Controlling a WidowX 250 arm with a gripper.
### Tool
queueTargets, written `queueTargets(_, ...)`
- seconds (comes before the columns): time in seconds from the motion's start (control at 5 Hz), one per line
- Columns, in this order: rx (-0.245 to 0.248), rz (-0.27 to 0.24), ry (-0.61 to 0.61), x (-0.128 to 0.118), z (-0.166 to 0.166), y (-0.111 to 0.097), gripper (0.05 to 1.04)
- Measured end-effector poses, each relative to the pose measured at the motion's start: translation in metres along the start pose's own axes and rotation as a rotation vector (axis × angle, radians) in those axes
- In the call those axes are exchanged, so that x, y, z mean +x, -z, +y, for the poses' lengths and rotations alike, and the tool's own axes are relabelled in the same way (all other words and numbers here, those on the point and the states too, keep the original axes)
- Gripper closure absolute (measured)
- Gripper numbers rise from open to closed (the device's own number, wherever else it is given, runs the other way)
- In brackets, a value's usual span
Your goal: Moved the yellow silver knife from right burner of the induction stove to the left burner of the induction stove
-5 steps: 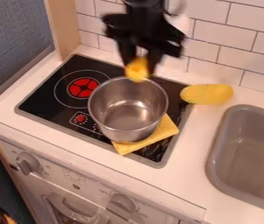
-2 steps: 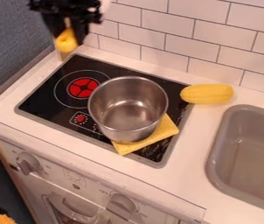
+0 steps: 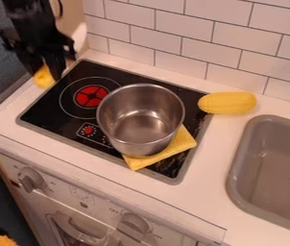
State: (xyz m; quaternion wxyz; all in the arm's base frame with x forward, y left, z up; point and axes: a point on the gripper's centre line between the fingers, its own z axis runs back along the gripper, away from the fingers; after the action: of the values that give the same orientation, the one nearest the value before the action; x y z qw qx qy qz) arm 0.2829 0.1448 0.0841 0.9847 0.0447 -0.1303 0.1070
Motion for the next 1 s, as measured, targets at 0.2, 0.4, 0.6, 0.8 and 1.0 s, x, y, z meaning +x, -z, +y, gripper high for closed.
queueTargets(0.2,0.002,0.037,-0.010,-0.006,0.010,0.027,0.616)
queueTargets(0.4,-0.015,0.094,-0.021,-0.017,0.017,0.049,0.616)
queueTargets(0.6,-0.022,0.141,-0.017,-0.022,0.020,0.067,0.616)
queueTargets(0.8,-0.027,0.141,-0.032,-0.018,0.025,0.071,0.530)
queueTargets(1.0,-0.028,0.178,-0.035,-0.018,0.027,0.074,0.227)
